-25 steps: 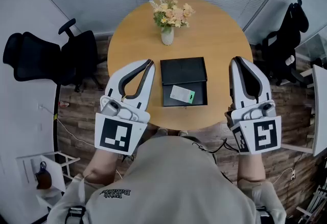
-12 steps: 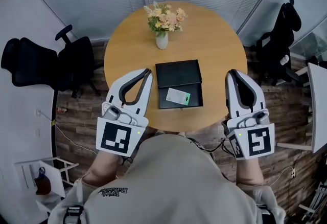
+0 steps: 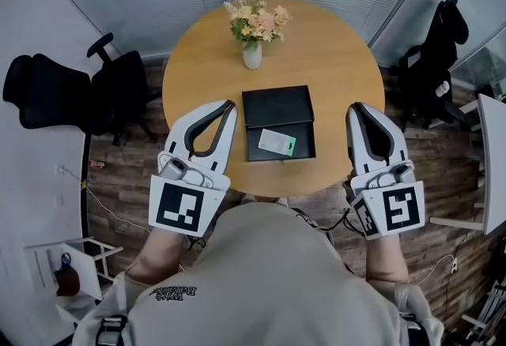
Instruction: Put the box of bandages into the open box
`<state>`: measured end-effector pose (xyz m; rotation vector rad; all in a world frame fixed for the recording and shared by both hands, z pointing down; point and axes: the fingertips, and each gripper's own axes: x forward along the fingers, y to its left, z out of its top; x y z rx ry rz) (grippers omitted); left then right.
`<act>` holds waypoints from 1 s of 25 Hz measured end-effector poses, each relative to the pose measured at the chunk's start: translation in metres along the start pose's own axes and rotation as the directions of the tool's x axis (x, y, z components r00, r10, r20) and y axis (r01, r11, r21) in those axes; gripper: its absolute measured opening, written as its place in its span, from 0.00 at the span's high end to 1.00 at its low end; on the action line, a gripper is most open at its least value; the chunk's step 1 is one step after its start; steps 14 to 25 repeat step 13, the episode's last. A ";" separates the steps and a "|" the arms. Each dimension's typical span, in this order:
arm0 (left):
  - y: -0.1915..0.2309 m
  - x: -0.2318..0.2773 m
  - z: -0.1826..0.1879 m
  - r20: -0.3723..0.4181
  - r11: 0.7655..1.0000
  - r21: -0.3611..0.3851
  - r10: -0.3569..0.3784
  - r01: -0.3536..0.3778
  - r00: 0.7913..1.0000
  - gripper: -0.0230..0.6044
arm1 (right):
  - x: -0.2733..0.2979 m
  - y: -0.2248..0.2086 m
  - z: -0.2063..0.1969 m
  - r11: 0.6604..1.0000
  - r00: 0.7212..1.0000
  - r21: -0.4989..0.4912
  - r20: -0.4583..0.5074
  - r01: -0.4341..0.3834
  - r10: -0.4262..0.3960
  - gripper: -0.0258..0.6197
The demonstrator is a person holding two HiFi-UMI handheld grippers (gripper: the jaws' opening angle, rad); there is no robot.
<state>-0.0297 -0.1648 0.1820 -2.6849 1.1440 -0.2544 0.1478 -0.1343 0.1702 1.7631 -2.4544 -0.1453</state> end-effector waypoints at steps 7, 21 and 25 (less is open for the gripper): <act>-0.001 -0.002 -0.001 0.001 1.000 -0.005 0.005 -0.005 1.000 0.93 | -0.001 0.000 -0.005 1.000 1.000 -0.025 -0.014 0.007 -0.007 0.90; 0.002 -0.004 -0.004 -0.002 1.000 -0.009 0.014 -0.014 1.000 0.93 | -0.001 0.005 -0.010 0.999 1.000 -0.036 -0.029 0.006 -0.007 0.90; 0.002 -0.004 -0.004 -0.002 1.000 -0.009 0.014 -0.014 1.000 0.93 | -0.001 0.005 -0.010 0.999 1.000 -0.036 -0.029 0.006 -0.007 0.90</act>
